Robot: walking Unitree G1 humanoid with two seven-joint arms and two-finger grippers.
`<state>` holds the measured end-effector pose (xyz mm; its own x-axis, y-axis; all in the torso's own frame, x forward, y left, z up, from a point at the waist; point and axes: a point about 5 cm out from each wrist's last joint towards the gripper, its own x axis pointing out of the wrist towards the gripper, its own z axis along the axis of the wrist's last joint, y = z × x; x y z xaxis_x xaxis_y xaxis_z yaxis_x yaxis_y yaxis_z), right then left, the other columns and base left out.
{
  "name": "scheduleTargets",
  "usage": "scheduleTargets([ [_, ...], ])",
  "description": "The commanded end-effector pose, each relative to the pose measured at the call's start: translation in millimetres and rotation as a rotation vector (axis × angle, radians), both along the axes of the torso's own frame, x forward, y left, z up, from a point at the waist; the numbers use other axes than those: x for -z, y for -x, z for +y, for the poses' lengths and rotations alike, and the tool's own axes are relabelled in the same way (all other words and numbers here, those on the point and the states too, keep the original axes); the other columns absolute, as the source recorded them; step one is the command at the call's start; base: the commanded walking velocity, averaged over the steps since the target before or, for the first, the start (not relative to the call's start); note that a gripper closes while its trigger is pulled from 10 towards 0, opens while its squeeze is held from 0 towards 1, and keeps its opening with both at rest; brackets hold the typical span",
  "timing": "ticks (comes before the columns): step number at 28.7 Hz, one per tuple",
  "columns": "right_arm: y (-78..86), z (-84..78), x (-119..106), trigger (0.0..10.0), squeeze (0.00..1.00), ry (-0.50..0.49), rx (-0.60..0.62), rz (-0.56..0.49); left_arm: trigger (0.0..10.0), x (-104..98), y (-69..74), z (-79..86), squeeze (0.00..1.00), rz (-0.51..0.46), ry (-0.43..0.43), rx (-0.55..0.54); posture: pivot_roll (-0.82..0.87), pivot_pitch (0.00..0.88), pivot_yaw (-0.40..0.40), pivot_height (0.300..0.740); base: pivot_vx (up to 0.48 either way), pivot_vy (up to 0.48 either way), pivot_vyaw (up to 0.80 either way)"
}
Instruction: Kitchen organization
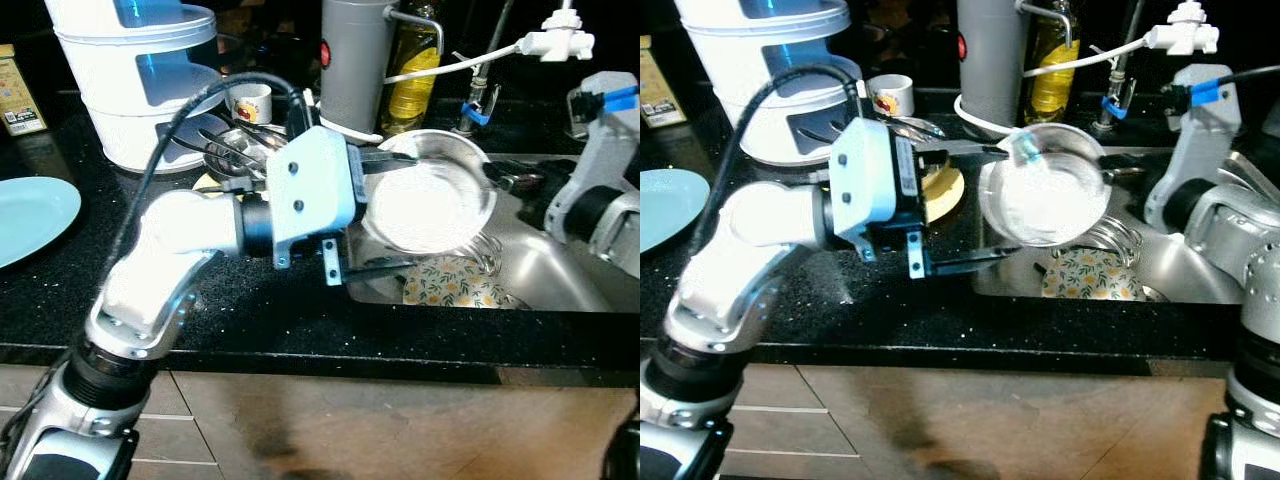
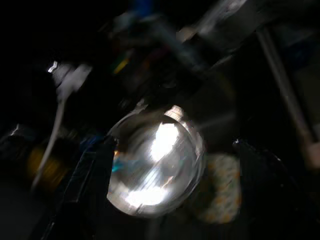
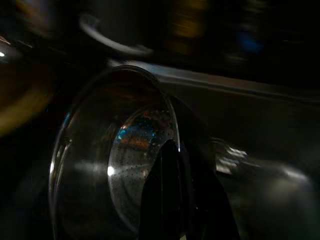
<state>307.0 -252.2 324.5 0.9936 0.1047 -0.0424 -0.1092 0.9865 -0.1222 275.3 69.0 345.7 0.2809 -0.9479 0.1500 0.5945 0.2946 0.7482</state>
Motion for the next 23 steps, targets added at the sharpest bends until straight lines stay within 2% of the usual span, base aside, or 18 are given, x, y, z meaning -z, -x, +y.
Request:
scheduleTargets([
  [1, -4.0, -0.7, 3.2, 0.0, 0.00, 0.041, 0.029, -0.031, 10.0, 16.3, -13.8, -9.2, 0.00, 0.060, -0.024, -0.061, -0.03, 0.148, 0.008, 0.740, 0.000, 0.000, 0.00],
  [2, -6.0, 0.0, 5.5, 0.0, 0.00, 0.028, 0.028, -0.042, 10.0, 19.7, -18.1, -11.9, 0.00, 0.076, -0.009, -0.083, -0.03, 0.148, 0.008, 0.740, 0.000, 0.000, 0.00],
  [4, -10.7, 1.2, 12.2, 0.0, 0.00, 0.056, 0.039, -0.062, 10.0, 27.8, -26.5, -12.3, 0.00, 0.167, 0.026, -0.168, -0.03, 0.150, 0.009, 0.740, 0.000, 0.000, 0.00],
  [7, -20.1, 6.9, 20.8, 0.0, 0.00, 0.049, 0.047, -0.141, 10.0, 53.4, -43.5, -11.3, 0.00, 0.319, 0.003, -0.326, -0.03, 0.155, 0.010, 0.740, 0.000, 0.000, 0.00],
  [9, -24.8, 10.6, 26.8, 0.4, 0.00, 0.030, 0.042, -0.172, 10.0, 65.9, -51.5, -9.9, 0.00, 0.426, 0.022, -0.400, -0.03, 0.156, 0.010, 0.740, 0.000, 0.000, 0.00],
  [10, -24.8, 10.6, 26.8, 0.4, 0.00, 0.030, 0.042, -0.172, 10.0, 65.9, -51.5, -9.9, 0.00, 0.426, 0.022, -0.400, -0.03, 0.156, 0.010, 0.740, 0.000, 0.000, 0.00],
  [11, -28.0, 11.9, 31.3, 3.2, 0.00, 0.027, 0.047, -0.190, 10.0, 70.9, -54.8, -10.3, 0.00, 0.478, 0.046, -0.429, -0.02, 0.157, 0.009, 0.740, 0.000, 0.000, 0.00],
  [12, -31.1, 13.8, 35.6, 9.8, 0.00, 0.014, 0.043, -0.202, 10.0, 75.4, -58.2, -10.3, 0.00, 0.518, 0.068, -0.464, -0.02, 0.158, 0.009, 0.740, 0.000, 0.000, 0.00],
  [16, -37.5, 18.6, 45.0, 10.0, 0.00, 0.030, 0.041, -0.212, 10.0, 82.6, -60.6, -14.0, 0.00, 0.554, 0.074, -0.469, -0.02, 0.160, 0.011, 0.740, 0.000, 0.000, 0.00],
  [18, -48.9, 25.5, 57.6, 10.0, 0.00, 0.070, 0.034, -0.211, 10.0, 84.3, -61.1, -19.6, 0.00, 0.586, 0.083, -0.475, -0.03, 0.161, 0.013, 0.740, 0.000, 0.000, 0.00],
  [22, -54.6, 27.1, 61.8, 10.0, 0.00, 0.112, 0.037, -0.219, 10.0, 83.6, -60.2, -21.9, 0.00, 0.599, 0.085, -0.473, -0.02, 0.164, 0.013, 0.740, 0.000, 0.000, 0.00],
  [23, -59.4, 27.6, 65.6, 10.0, 0.00, 0.195, 0.040, -0.224, 10.0, 83.9, -57.4, -24.9, 0.00, 0.589, 0.077, -0.458, -0.02, 0.165, 0.013, 0.740, 0.000, 0.000, 0.00],
])
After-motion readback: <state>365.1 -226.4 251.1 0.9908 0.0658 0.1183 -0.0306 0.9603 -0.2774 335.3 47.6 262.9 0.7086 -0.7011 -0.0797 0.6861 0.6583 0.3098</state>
